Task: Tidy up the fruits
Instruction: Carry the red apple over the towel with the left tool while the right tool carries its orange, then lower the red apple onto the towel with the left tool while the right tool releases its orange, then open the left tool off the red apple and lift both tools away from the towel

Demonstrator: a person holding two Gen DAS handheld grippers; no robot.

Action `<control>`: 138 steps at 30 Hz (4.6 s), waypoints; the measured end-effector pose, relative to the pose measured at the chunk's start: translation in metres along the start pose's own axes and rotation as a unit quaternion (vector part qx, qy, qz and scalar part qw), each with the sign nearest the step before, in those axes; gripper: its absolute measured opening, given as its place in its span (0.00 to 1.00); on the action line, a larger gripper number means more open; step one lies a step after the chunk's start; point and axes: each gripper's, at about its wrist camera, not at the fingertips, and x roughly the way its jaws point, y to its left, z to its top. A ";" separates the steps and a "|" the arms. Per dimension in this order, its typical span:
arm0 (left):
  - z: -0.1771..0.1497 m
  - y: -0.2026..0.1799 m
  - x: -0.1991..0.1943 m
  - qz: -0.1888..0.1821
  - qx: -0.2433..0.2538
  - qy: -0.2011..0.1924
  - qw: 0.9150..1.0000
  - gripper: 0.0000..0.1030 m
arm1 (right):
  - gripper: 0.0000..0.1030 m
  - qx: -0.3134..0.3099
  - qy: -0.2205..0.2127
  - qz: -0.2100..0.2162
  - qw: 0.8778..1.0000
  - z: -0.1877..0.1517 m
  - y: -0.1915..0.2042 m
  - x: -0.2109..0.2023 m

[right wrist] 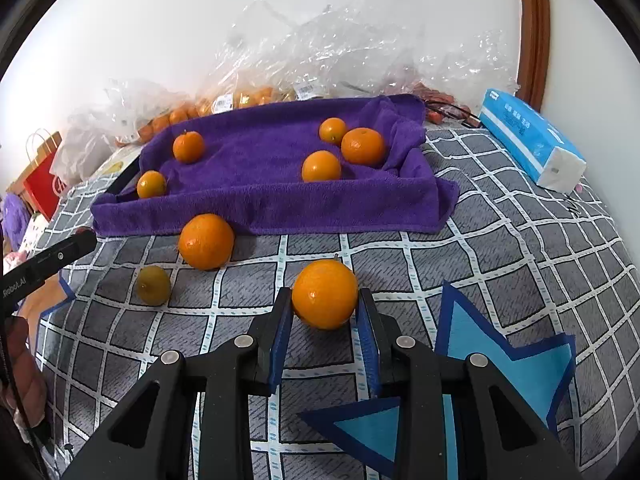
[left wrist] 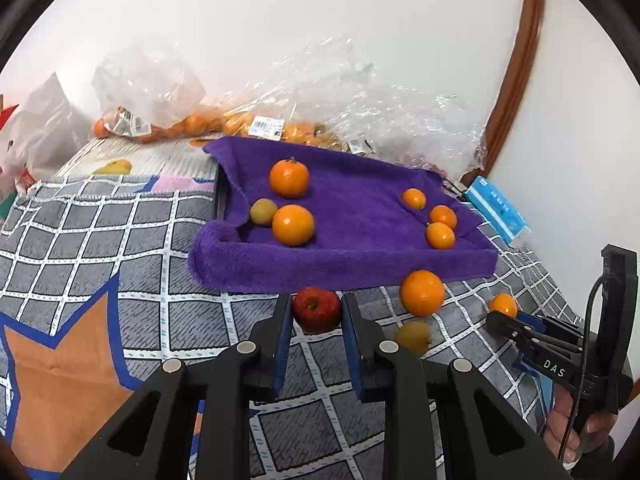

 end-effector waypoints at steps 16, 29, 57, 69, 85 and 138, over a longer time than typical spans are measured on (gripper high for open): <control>0.001 0.000 -0.012 0.005 -0.001 -0.037 0.999 0.23 | 0.31 -0.018 -0.003 0.016 1.000 0.003 0.007 -0.018; 0.010 0.006 -0.024 0.022 -0.025 -0.053 0.998 0.23 | 0.31 -0.013 -0.031 0.025 0.999 0.042 0.011 -0.035; 0.111 -0.007 0.014 0.047 -0.033 -0.082 0.995 0.23 | 0.31 0.019 -0.075 0.014 0.997 0.112 -0.018 0.022; 0.092 0.012 0.058 0.043 -0.059 -0.063 0.995 0.23 | 0.31 0.008 -0.033 0.013 0.999 0.094 -0.026 0.053; 0.081 0.010 0.088 0.038 -0.047 -0.033 0.998 0.23 | 0.31 0.003 -0.025 0.006 1.000 0.091 -0.025 0.062; 0.081 -0.003 0.066 0.053 -0.035 -0.067 0.996 0.36 | 0.45 -0.021 -0.079 -0.027 0.996 0.082 0.003 0.020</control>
